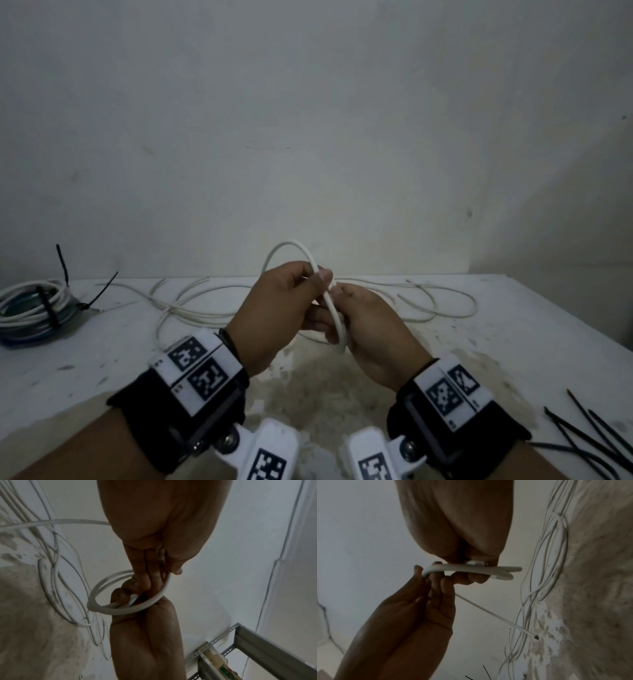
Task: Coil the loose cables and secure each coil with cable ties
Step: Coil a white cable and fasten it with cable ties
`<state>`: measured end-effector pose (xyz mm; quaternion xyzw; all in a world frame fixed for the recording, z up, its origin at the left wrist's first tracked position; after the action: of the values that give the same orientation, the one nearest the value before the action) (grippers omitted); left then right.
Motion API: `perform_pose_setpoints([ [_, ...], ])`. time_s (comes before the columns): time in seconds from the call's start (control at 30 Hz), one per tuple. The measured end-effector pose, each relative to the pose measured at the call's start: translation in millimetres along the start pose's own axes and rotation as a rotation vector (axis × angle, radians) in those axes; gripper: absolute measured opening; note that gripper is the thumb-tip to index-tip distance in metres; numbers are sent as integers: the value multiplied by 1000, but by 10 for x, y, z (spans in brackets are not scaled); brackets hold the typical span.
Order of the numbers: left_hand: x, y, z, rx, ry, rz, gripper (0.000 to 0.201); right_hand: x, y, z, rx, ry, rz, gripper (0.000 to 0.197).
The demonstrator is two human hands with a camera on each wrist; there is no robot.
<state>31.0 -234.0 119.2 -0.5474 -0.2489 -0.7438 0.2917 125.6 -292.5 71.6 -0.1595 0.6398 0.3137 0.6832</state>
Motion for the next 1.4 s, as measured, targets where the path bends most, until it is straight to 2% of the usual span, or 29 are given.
perform_pose_setpoints([
  [0.17,-53,-27,57,84,-15,-22,26,10,38,-91,-40,-8,-27,28],
  [0.3,1,-96,106,222,198,140,31,-8,28,-202,-69,28,-22,30],
  [0.37,20,-133,128,275,257,216,33,-10,47,-266,-90,50,-2,28],
  [0.53,-86,-244,230,336,218,261,51,-48,29,-315,-104,101,108,37],
  [0.63,-85,-282,241,338,247,358,55,-128,24,-343,-128,47,6,27],
  [0.67,-50,-311,233,373,315,473,55,-156,14,-343,-130,48,-12,26],
  [0.73,108,-344,168,452,569,665,45,-225,-18,-337,-141,58,-26,28],
  [0.77,189,-324,135,419,686,671,37,-276,-29,-335,-159,55,-35,29],
  [0.8,238,-274,111,319,759,638,34,-333,-34,-337,-187,49,-43,29],
  [0.83,264,-208,90,186,769,580,35,-400,-38,-342,-216,45,-48,29],
  [0.9,274,-96,61,-37,657,498,35,-550,-58,-348,-257,22,-58,29],
  [0.93,297,-70,51,-90,592,480,34,-622,-76,-345,-267,-2,-68,31],
  [1.0,347,-75,65,-97,495,462,34,-728,-103,-336,-255,-61,-103,36],
  [1.07,332,-88,88,-119,333,340,40,-771,-116,-327,-204,-126,-146,37],
  [1.13,282,-80,82,-122,159,163,38,-774,-121,-313,-128,-213,-174,25],
  [1.2,249,-45,41,-112,66,25,29,-744,-125,-296,-32,-292,-168,8],
  [1.3,158,-31,-22,-130,-108,-117,29,-675,-133,-297,88,-452,-224,12],
  [1.4,56,-56,-87,-260,-304,-160,31,-660,-95,-336,71,-549,-350,20],
])
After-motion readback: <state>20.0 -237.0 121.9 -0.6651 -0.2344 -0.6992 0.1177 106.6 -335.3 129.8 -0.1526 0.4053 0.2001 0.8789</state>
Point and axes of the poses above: each hand's wrist, its own z-axis towards the middle knuckle, its own y-axis out of the palm, x = y × z, the point moved 5 cm from there along z, towards the middle knuckle, and after that the axes turned 14 degrees about x, right-handed, at the moved point
